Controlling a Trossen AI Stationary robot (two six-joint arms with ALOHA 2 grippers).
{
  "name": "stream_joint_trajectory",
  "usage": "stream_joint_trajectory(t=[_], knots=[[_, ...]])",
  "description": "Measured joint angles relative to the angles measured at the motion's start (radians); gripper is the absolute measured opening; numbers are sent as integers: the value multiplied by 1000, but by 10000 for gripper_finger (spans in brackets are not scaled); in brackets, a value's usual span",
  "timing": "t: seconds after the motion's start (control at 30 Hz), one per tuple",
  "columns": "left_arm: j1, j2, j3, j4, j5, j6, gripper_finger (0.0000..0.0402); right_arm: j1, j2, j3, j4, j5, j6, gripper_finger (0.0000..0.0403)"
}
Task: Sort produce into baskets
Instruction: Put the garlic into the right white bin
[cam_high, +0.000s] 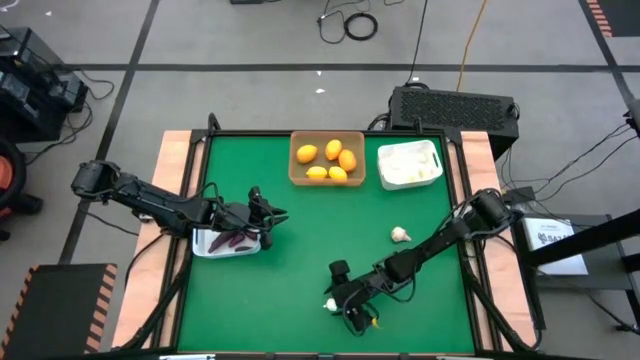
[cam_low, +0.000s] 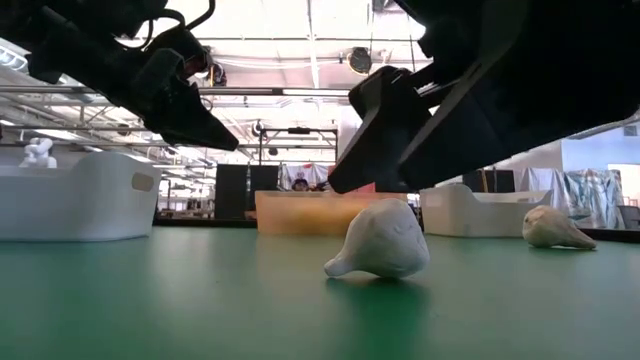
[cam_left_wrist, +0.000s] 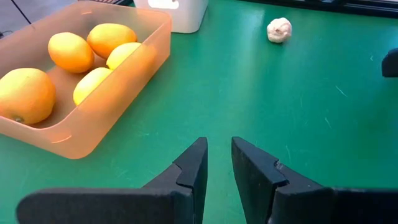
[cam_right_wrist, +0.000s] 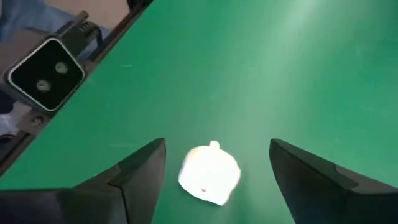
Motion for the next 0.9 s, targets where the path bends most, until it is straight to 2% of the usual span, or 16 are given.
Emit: stream_joint_trajectory(t=[0.27, 0.53, 0.9], knots=[[0, 0, 0, 0, 0, 0, 80, 11, 58, 0, 31, -4, 11, 266], [0, 0, 0, 0, 0, 0, 80, 11, 59, 0, 37, 2, -7, 255], [0, 0, 0, 0, 0, 0, 80, 10, 59, 0, 39, 3, -7, 161]])
